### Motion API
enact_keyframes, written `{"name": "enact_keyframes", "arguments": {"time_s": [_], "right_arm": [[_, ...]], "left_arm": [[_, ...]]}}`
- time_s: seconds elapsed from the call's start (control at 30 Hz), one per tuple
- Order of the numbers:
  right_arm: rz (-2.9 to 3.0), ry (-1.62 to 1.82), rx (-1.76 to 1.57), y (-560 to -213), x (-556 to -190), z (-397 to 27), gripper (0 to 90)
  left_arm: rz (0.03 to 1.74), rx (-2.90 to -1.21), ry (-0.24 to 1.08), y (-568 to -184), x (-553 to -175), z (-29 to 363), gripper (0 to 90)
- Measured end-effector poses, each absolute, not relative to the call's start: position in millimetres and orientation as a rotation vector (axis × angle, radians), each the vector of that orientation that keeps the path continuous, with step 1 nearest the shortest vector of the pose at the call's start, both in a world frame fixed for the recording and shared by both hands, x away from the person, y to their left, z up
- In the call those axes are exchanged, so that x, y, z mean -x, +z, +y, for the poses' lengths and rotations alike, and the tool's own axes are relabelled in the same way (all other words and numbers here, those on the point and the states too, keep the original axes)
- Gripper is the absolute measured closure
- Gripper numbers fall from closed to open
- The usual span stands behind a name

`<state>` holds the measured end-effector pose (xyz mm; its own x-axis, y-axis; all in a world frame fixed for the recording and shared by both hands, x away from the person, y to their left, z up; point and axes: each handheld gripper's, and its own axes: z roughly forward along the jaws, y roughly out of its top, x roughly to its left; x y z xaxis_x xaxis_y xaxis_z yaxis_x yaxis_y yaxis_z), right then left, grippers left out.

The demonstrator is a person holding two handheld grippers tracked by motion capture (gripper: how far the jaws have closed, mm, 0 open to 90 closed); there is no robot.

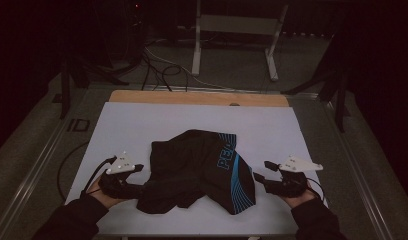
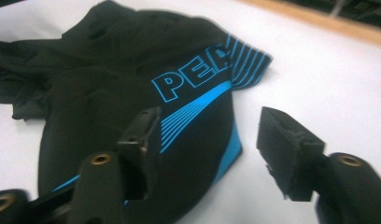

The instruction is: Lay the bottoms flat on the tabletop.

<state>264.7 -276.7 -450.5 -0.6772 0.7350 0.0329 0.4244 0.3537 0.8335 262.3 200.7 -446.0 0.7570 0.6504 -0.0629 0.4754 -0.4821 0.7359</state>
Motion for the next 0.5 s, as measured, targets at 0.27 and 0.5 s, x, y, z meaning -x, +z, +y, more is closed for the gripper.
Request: {"name": "enact_keyframes", "arguments": {"time_s": [0.27,0.5], "right_arm": [[2.307,1.208,-1.074,-474,-306,-259,40.7],[2.400,1.084,-1.093,-502,-330,-241,46.0]], "left_arm": [[0.855,-2.189,0.227,-466,-277,189,30.8],[0.821,-2.270,0.222,-488,-281,172,29.5]]}}
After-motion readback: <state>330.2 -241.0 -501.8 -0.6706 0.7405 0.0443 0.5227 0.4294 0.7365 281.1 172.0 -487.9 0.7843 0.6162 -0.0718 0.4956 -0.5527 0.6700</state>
